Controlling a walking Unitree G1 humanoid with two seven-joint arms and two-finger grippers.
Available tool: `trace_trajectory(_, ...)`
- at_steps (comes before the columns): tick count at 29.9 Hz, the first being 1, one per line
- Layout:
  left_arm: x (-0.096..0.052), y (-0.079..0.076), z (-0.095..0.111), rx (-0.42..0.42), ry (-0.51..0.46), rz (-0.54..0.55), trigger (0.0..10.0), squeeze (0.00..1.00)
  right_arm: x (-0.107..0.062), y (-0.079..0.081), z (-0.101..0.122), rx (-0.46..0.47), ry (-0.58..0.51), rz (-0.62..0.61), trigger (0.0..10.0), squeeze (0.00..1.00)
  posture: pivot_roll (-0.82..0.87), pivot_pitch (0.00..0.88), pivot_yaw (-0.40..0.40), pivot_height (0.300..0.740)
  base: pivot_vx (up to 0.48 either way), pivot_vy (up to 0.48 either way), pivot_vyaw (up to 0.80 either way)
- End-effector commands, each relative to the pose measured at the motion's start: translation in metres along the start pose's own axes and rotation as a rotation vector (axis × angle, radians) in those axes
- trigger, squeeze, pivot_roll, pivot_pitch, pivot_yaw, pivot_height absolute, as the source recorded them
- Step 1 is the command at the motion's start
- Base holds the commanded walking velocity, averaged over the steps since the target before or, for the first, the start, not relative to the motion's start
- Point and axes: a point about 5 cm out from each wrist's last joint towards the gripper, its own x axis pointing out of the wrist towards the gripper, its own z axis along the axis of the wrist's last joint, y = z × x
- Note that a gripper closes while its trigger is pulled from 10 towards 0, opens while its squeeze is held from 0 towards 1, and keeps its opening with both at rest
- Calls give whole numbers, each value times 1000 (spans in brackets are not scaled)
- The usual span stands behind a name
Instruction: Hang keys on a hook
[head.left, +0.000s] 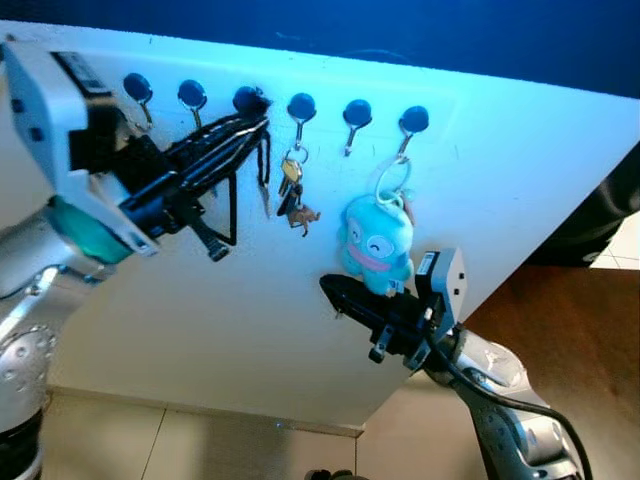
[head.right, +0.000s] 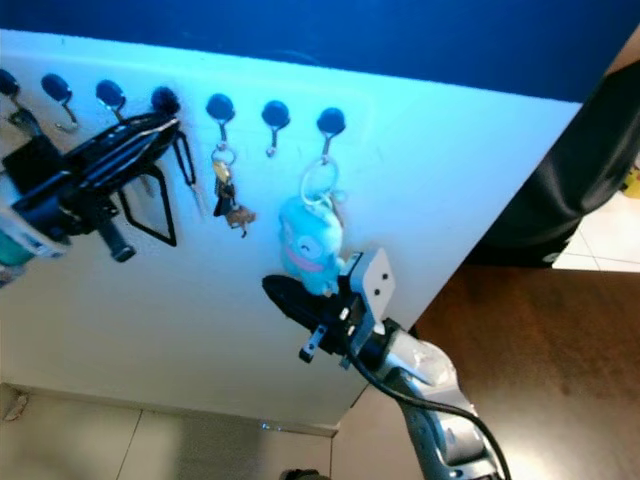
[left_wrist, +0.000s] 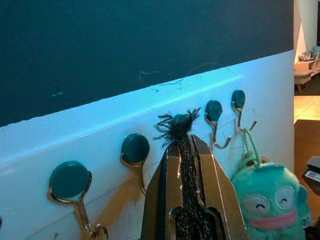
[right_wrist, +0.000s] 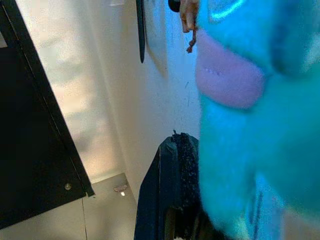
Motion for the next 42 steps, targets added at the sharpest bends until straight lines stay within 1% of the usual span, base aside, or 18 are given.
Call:
trace_trajectory(1, -3, -2, 1, -6, 4, -13, 10000, 0, -2, 1, 0, -2, 8, -2, 10000, 0, 46, 0, 37, 740, 0, 0, 0)
trace_trajectory(6, -2, -1, 1, -5, 4, -5, 10000, 0, -1, 1, 0, -2, 7, -1, 10000, 0, 46, 0, 35, 740, 0, 0, 0)
trace_trajectory(10, 2, 5, -5, 7, 15, 41, 10000, 0, -2, 0, 1, -4, 7, -3, 10000, 0, 39, 0, 38, 740, 0, 0, 0)
trace_trajectory(17, 2, 13, -7, 16, 29, 98, 10000, 0, -3, 1, 1, -4, 8, -7, 10000, 0, 35, 0, 38, 740, 0, 0, 0)
trace_trajectory(23, -1, 13, -4, 9, 17, 105, 10000, 0, -4, 1, 0, -1, 12, -8, 10000, 0, 39, 0, 38, 740, 0, 0, 0)
trace_trajectory(31, 0, 16, -4, 12, 18, 121, 10000, 0, -3, 2, 0, 0, 9, -6, 10000, 0, 40, 0, 39, 740, 0, 0, 0)
trace_trajectory(40, 1, 15, -15, 33, 77, 124, 10000, 0, -3, 2, 0, 1, 10, -9, 10000, 0, 39, 0, 41, 740, 0, 0, 0)
trace_trajectory(42, 2, 15, -24, 56, 131, 131, 10000, 0, -4, 2, 0, 1, 11, -11, 10000, 0, 38, 0, 42, 740, 0, 0, 0)
